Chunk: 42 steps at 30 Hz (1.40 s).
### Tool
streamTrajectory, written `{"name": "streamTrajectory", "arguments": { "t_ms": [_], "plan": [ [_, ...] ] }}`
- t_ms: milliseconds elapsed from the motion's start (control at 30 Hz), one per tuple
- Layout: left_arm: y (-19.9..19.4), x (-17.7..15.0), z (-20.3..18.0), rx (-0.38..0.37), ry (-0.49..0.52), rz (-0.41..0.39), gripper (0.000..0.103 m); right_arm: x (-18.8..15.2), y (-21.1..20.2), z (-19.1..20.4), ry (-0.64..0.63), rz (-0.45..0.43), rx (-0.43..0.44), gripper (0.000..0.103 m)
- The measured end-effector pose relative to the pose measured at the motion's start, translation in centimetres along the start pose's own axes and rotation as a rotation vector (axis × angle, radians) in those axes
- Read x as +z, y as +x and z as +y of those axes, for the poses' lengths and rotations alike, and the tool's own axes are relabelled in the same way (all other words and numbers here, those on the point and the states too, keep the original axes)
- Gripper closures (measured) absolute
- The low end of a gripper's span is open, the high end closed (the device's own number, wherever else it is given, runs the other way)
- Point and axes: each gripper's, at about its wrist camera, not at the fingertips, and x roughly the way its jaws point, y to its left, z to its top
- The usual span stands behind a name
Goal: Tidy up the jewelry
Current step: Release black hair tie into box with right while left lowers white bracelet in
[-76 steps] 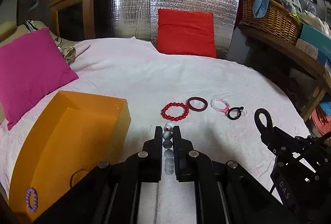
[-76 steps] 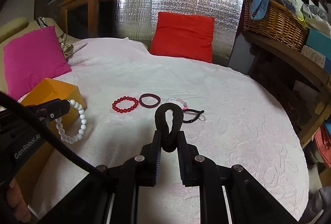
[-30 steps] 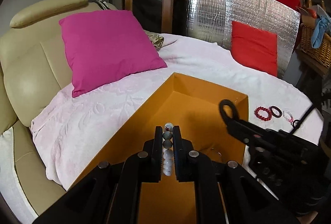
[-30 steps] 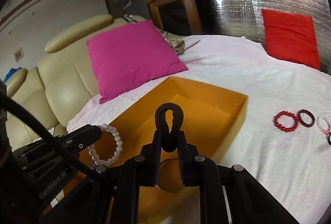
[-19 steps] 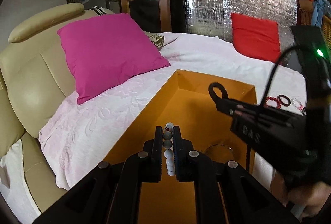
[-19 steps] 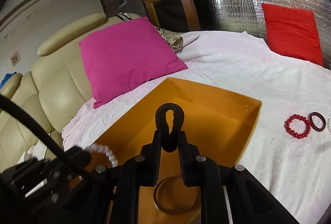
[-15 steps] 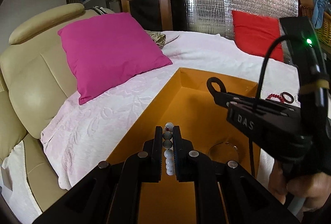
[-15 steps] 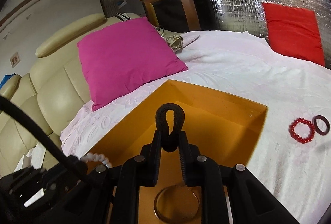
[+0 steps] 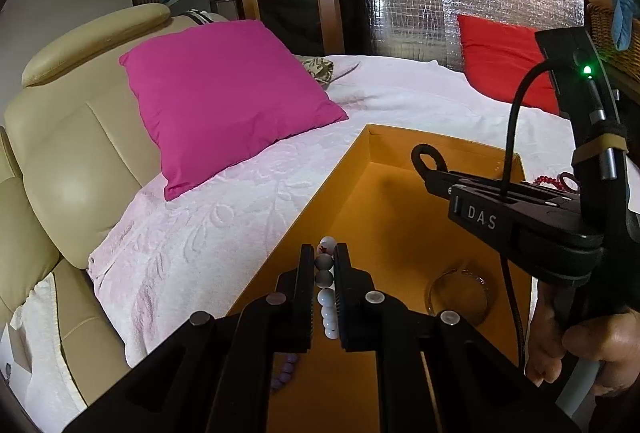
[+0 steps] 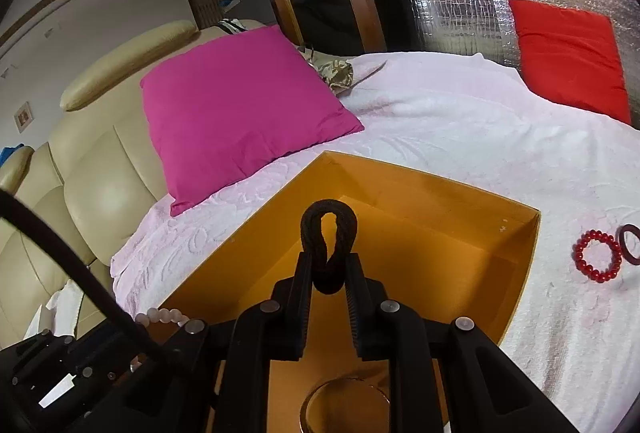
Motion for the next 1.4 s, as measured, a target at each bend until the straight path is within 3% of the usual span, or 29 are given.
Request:
{"name": "streamTrajectory", "arguments": {
  "t_ms": [400, 467, 567, 967, 1133, 1200, 1233, 1300, 1400],
  "plan": [
    [0.0, 0.0, -0.4, 0.013, 0.010, 0.003, 0.093, 0.0, 0.2, -0.1, 0.018, 0.011, -0.017, 0.083],
    [0.0, 0.0, -0.4, 0.017, 0.013, 0.003, 0.093, 0.0, 0.2, -0.1, 0.017, 0.010, -0.021, 0.082],
    [0.0, -0.1, -0.5, 0.025, 0.017, 0.002, 0.093, 0.0, 0.1, -0.1, 0.023, 0.013, -0.029, 0.071],
    [-0.3, 0.0, -0.7, 0.076, 0.037, -0.018, 0.091, 0.1, -0.4, -0.1, 0.015, 0.006, -0.040, 0.070],
    [-0.7, 0.1, -0.9, 0.082, 0.024, -0.037, 0.055, 0.2, -1.9, -0.1, -0.001, -0.015, -0.074, 0.069],
    [-1.1, 0.3, -1.1, 0.082, 0.018, -0.058, 0.050, 0.2, -2.6, 0.0, -0.026, -0.026, -0.098, 0.064],
    [-1.3, 0.3, -1.2, 0.085, 0.016, -0.067, 0.049, 0.1, -3.2, 0.0, -0.045, -0.037, -0.121, 0.053],
    [-1.5, 0.5, -1.7, 0.085, 0.011, -0.075, 0.048, 0.1, -4.2, -0.1, -0.062, -0.062, -0.145, 0.044],
    [-1.7, 0.7, -2.5, 0.078, 0.007, -0.080, 0.047, 0.2, -5.6, -0.6, -0.079, -0.084, -0.174, 0.044]
  ]
}}
